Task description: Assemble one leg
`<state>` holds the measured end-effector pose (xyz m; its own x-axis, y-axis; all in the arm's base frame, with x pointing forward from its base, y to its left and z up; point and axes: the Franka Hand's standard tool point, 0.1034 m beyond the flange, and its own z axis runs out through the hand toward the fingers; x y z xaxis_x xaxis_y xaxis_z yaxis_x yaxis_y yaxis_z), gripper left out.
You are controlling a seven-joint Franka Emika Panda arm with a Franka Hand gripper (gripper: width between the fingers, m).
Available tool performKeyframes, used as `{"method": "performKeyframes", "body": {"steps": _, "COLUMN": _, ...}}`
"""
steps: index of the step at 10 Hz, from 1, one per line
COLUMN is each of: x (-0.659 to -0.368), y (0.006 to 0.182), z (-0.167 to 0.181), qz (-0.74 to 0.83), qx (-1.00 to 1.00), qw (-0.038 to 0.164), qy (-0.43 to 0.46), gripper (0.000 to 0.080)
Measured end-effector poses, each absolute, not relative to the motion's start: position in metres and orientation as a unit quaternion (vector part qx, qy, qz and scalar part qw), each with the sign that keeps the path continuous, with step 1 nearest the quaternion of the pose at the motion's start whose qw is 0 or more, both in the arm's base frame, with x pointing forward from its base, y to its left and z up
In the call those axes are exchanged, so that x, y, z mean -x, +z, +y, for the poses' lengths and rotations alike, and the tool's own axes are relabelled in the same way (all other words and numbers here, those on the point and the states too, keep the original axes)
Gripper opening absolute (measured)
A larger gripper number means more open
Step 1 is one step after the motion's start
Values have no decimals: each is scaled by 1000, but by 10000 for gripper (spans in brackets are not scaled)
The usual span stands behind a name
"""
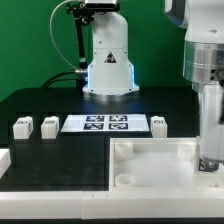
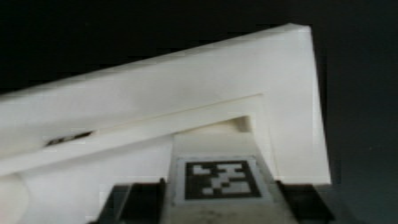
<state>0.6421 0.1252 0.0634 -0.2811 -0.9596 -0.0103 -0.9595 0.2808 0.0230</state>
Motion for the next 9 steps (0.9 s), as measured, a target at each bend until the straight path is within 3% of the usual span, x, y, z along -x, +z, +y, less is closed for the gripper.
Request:
{"method": "performKeyframes", "body": {"steps": 1, "x": -642, "y": 63, "z": 127, "qz": -793, "qx": -609, "qw": 1, "qy": -15, "gripper": 383}}
{"method": "performKeyframes", "body": {"steps": 2, "x": -641, "y": 63, "z": 126, "qz": -792, "qx": -610, "qw": 1, "qy": -15, "gripper": 578}}
{"method": "performKeyframes", "body": {"steps": 5, "x": -641, "y": 63, "z": 128, "qz": -791, "qx": -612, "qw": 1, "qy": -15, "gripper": 646}}
{"method": "performKeyframes", "body": {"steps": 6, "x": -635, "y": 68, "z": 135, "qz": -784, "qx": -621, "qw": -8, "qy": -12, "gripper": 646}}
{"method": "performKeyframes", "body": {"steps": 8, "x": -624, "y": 103, "z": 152, "qz": -778, "qx": -627, "qw": -25, "qy": -16, "gripper": 649}}
{"method": "performKeyframes", "body": {"steps": 9, "x": -623, "y": 110, "z": 155, "qz": -777, "qx": -629, "qw": -26, "qy": -19, "gripper": 649}}
